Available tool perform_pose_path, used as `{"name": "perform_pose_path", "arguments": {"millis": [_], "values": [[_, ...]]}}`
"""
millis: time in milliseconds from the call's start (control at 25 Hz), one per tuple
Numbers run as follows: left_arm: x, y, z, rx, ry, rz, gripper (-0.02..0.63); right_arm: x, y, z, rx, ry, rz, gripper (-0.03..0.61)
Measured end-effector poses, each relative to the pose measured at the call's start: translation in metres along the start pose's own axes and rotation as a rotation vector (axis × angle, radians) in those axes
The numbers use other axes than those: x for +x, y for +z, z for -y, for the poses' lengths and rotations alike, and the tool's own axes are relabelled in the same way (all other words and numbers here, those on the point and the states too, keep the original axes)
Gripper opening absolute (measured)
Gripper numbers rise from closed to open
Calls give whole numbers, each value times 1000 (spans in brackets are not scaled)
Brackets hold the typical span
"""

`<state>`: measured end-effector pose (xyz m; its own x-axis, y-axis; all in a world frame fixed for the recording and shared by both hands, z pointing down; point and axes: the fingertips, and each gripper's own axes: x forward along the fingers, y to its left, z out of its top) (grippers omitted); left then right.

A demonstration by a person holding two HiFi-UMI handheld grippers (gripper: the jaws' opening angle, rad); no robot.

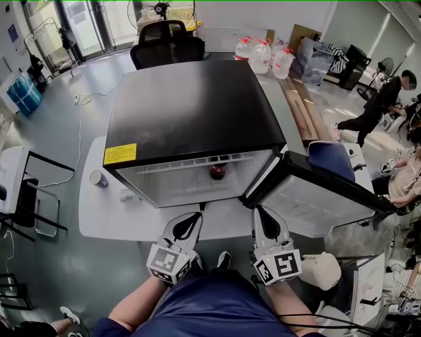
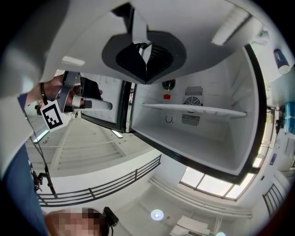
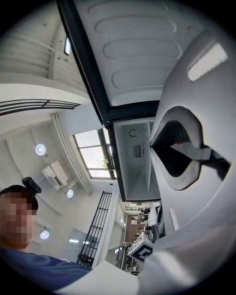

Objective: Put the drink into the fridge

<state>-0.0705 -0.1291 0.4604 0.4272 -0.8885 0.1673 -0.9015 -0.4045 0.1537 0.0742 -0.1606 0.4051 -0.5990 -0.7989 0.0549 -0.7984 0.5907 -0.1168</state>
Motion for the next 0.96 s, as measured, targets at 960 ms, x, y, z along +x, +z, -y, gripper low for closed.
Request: {"name": "perform_pose_path", "arguments": {"millis": [960], "values": [[2,-7,-6,-1,-6,-15,5,-3,-3,-5,-8,-4,-13,5]]}}
